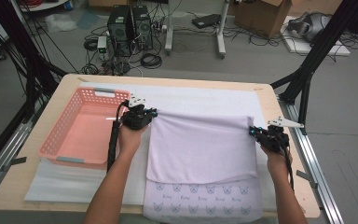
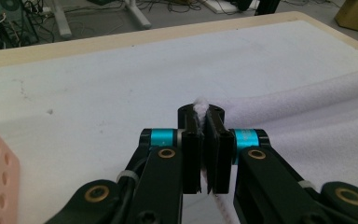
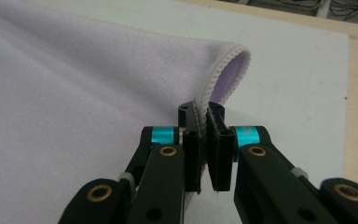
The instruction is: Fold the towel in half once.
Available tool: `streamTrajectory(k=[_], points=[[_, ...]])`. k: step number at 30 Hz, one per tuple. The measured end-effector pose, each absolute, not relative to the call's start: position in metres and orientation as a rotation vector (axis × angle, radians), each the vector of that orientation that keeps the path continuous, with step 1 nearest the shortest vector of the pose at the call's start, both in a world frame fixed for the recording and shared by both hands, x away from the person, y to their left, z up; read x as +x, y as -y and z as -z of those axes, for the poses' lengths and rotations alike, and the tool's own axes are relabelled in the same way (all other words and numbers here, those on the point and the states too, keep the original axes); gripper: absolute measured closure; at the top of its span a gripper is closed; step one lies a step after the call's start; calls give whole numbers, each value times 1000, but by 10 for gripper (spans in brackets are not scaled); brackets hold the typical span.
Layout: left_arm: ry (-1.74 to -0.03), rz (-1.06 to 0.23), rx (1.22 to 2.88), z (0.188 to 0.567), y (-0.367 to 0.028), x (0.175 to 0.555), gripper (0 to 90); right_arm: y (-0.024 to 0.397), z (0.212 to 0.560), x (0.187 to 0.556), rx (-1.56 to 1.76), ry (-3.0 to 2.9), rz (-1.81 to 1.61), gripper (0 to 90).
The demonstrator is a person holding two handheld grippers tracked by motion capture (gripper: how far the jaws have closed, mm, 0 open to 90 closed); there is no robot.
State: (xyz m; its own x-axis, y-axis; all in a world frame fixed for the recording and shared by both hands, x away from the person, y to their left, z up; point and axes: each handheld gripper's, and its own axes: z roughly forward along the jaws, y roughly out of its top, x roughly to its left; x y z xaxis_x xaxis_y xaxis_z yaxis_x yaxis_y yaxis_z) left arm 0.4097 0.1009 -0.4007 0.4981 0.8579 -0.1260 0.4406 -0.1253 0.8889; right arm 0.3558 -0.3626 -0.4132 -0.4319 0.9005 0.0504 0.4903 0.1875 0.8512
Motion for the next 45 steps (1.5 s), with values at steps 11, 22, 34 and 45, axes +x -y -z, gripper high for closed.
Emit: streamTrajectory(k=[11,22,34,45], points=[[-1105,-497,1692,399,-100,421,744,355,410,379,1360,-1923,-1140,832],[-1081,-404,1686,417,-96,374,434,355,415,363,1463,-2009,-1165,508],[-1047,-374,1714,434,-103,314,440,360,428,295,1366,-2149,-1144,554],[-1066,-306,1781,448,-119,270,441,359,437,242,1290,-2249,-1055,588]])
